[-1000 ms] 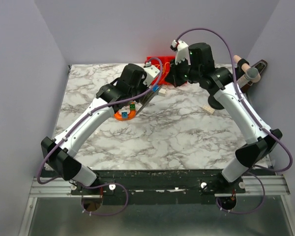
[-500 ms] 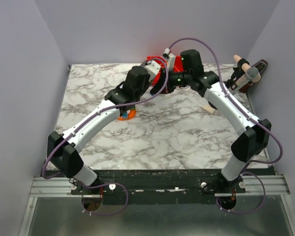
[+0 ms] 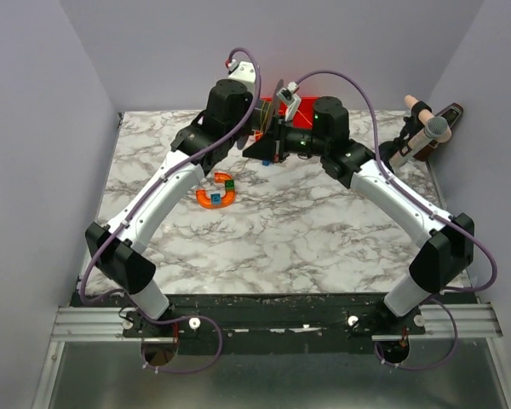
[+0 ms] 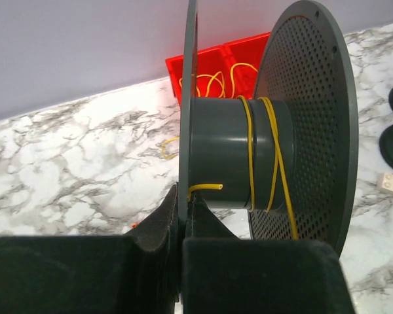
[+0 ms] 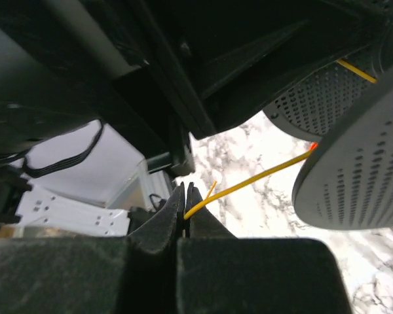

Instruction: Wrap the cables

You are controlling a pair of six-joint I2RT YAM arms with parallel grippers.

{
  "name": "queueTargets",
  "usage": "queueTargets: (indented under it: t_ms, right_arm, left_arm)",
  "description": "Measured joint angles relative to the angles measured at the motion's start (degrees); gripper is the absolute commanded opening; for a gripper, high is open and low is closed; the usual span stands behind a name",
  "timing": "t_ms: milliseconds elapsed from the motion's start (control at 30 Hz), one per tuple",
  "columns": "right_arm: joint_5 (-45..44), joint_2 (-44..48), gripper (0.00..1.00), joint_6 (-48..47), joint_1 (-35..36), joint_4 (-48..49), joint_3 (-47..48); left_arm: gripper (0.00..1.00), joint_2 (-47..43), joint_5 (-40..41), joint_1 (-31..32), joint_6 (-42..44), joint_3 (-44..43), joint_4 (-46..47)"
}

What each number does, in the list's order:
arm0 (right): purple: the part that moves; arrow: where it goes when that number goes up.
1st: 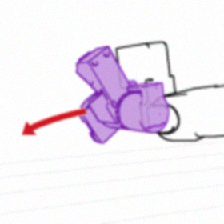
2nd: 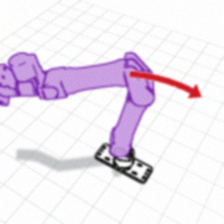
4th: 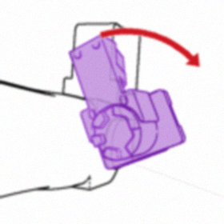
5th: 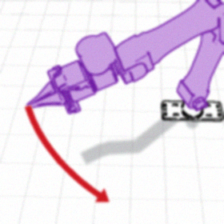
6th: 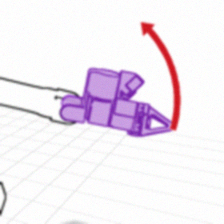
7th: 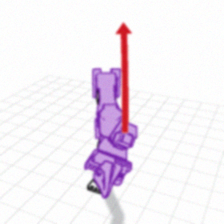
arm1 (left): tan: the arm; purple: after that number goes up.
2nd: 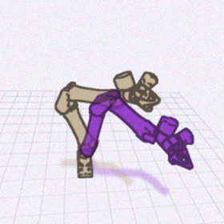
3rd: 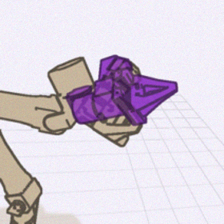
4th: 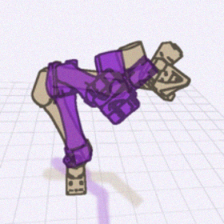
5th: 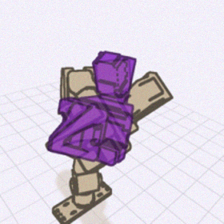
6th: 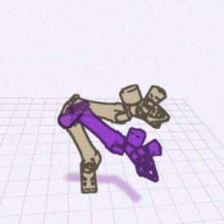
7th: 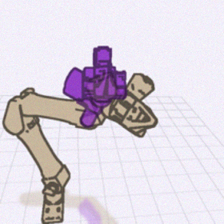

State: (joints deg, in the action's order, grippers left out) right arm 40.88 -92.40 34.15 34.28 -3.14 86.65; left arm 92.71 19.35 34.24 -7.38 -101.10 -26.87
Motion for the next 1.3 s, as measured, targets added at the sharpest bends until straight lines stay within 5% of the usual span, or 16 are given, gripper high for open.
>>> queueTargets:
  t_ms: [367, 867, 1100, 1300]
  right_arm:
    - [-22.3, 0.0, 0.06, -13.4, 4.6, -6.0, -3.2]
    - [-39.8, 10.8, 0.14, -16.6, 5.4, 5.5, -24.7]
    - [-43.5, 15.1, 0.01, -19.3, 5.2, 11.8, -29.5]
    - [-38.9, 17.9, 0.01, -18.4, 0.6, 19.9, -37.2]
  left_arm:
    - [0.0, 4.6, -16.7, -7.6, -12.3, -8.7, -7.5]
    - [0.0, 4.1, -36.2, -13.2, -26.8, -10.0, -7.1]
    - [0.0, 3.3, -40.4, -13.3, -28.2, -8.7, -7.1]
    - [0.0, 0.9, -46.0, -14.3, -28.6, -6.7, -6.2]
